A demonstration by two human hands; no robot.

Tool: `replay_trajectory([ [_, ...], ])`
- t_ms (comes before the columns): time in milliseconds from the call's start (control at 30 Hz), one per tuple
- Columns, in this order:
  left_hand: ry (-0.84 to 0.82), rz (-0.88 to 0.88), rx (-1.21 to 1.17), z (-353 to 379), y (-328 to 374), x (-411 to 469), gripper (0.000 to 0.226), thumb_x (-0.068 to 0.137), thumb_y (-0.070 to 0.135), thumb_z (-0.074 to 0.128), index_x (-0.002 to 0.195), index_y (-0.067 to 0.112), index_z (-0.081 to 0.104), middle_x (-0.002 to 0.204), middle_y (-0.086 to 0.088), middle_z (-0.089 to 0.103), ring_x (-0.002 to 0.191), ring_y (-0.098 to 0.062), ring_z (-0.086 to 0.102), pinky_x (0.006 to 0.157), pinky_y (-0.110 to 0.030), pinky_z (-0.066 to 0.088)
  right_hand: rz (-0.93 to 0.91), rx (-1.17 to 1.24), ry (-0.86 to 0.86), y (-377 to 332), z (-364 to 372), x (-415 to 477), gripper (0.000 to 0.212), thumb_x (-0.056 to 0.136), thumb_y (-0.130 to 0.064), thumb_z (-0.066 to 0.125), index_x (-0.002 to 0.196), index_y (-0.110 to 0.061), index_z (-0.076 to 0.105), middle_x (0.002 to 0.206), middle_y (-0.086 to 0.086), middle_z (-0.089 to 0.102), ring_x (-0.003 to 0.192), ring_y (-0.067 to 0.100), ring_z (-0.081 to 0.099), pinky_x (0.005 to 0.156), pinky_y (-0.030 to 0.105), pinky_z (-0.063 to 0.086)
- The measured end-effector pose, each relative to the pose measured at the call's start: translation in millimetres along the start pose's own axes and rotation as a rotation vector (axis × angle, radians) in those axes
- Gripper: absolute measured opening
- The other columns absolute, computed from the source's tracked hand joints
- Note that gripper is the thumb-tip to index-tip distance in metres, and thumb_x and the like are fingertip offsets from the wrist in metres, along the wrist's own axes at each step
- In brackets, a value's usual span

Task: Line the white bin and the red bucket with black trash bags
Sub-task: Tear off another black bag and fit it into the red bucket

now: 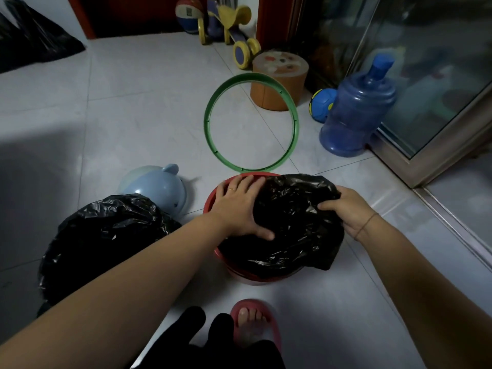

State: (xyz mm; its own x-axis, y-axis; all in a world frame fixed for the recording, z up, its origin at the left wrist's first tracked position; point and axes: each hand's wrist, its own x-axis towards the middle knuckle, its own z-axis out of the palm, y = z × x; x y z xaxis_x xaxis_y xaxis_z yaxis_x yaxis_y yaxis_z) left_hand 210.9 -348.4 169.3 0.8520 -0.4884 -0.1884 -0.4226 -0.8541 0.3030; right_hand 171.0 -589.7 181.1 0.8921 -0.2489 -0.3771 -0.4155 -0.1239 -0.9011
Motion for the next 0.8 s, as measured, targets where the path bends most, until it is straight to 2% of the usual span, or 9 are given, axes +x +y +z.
replay_trajectory([
  [100, 0.065, -0.026, 0.234, 8.1, -4.1, -0.9, 0.069, 0.079, 0.036, 0.066, 0.14, 0.024, 0.038, 0.156, -0.011, 0.018, 0.141, -0.032, 0.022, 0.112, -0.048, 0.023, 0.014, 0.142, 0.013, -3.0, 0.4, 4.7, 0.037, 0.076, 0.018, 0.043, 0.085, -0.01, 0.065, 0.068, 0.007, 0.066, 0.062, 0.02, 0.063, 0.051, 0.023, 0.053],
  [167, 0.157, -0.102, 0.097, 3.8, -12.7, -2.7, 0.04, 0.084, 0.011, 0.058, 0.124, 0.014, 0.053, 0.141, -0.013, 0.039, 0.121, -0.034, 0.045, 0.098, -0.041, 0.039, 0.017, 0.217, 0.006, -2.9, -1.4, 7.3, 0.03, 0.08, 0.011, 0.047, 0.097, -0.008, 0.063, 0.077, 0.01, 0.067, 0.067, 0.021, 0.065, 0.055, 0.025, 0.054],
  [267, 0.278, -0.164, -0.093, -7.2, -24.8, -7.6, 0.038, 0.078, -0.006, 0.051, 0.109, 0.01, 0.065, 0.119, -0.013, 0.06, 0.104, -0.033, 0.057, 0.084, -0.038, 0.045, -0.001, 0.281, -0.038, 2.9, -7.1, 11.8, 0.038, 0.084, -0.019, 0.068, 0.119, -0.007, 0.058, 0.102, 0.012, 0.07, 0.091, 0.024, 0.068, 0.075, 0.033, 0.054],
  [333, 0.404, -0.176, -0.081, -16.6, -33.1, -10.3, 0.04, 0.073, -0.009, 0.05, 0.106, 0.006, 0.067, 0.111, -0.014, 0.064, 0.102, -0.035, 0.058, 0.081, -0.042, 0.048, -0.039, 0.219, -0.031, 4.5, -8.7, 13.7, 0.051, 0.076, -0.039, 0.073, 0.118, -0.013, 0.061, 0.106, 0.008, 0.071, 0.096, 0.021, 0.069, 0.08, 0.033, 0.054],
  [433, 0.472, -0.204, -0.034, -29.8, -47.6, -19.3, 0.02, 0.076, -0.005, 0.054, 0.093, 0.0, 0.061, 0.106, -0.018, 0.058, 0.089, -0.04, 0.058, 0.067, -0.043, 0.044, -0.119, 0.028, 0.143, 8.1, -7.8, 17.4, 0.019, 0.084, -0.034, 0.068, 0.092, -0.017, 0.067, 0.089, 0.004, 0.071, 0.082, 0.02, 0.068, 0.068, 0.022, 0.052],
  [500, 0.415, -0.231, 0.001, -34.8, -57.7, -29.4, 0.014, 0.079, 0.0, 0.056, 0.093, -0.002, 0.058, 0.112, -0.02, 0.052, 0.087, -0.042, 0.056, 0.068, -0.045, 0.042, -0.163, -0.17, 0.27, 12.4, -7.8, 21.7, 0.016, 0.087, -0.026, 0.066, 0.078, -0.013, 0.064, 0.076, 0.005, 0.065, 0.072, 0.021, 0.06, 0.056, 0.017, 0.045],
  [567, 0.261, -0.266, 0.017, -35.4, -66.3, -35.9, 0.022, 0.08, 0.007, 0.058, 0.101, 0.0, 0.058, 0.126, -0.015, 0.048, 0.097, -0.04, 0.055, 0.075, -0.044, 0.041, -0.172, -0.322, 0.287, 15.2, -4.5, 24.2, 0.018, 0.088, -0.023, 0.065, 0.08, -0.008, 0.063, 0.078, 0.009, 0.064, 0.072, 0.021, 0.057, 0.055, 0.021, 0.04],
  [667, 0.049, -0.327, -0.189, -43.2, -68.5, -34.9, 0.051, 0.071, 0.042, 0.062, 0.118, 0.021, 0.061, 0.15, -0.002, 0.033, 0.134, -0.028, 0.037, 0.107, -0.043, 0.032, -0.162, -0.365, 0.234, 14.0, 3.5, 25.6, 0.017, 0.085, -0.024, 0.066, 0.09, -0.009, 0.061, 0.083, 0.005, 0.063, 0.076, 0.021, 0.059, 0.064, 0.027, 0.041],
  [800, 0.11, -0.19, -0.244, -47.0, -58.4, -17.1, 0.027, 0.079, 0.058, 0.065, 0.091, 0.034, 0.061, 0.159, -0.004, 0.017, 0.145, -0.025, 0.02, 0.116, -0.049, 0.013, -0.179, -0.26, 0.221, 7.9, 9.5, 29.2, 0.026, 0.082, -0.024, 0.068, 0.099, -0.021, 0.048, 0.092, -0.001, 0.057, 0.082, 0.016, 0.058, 0.074, 0.03, 0.046],
])
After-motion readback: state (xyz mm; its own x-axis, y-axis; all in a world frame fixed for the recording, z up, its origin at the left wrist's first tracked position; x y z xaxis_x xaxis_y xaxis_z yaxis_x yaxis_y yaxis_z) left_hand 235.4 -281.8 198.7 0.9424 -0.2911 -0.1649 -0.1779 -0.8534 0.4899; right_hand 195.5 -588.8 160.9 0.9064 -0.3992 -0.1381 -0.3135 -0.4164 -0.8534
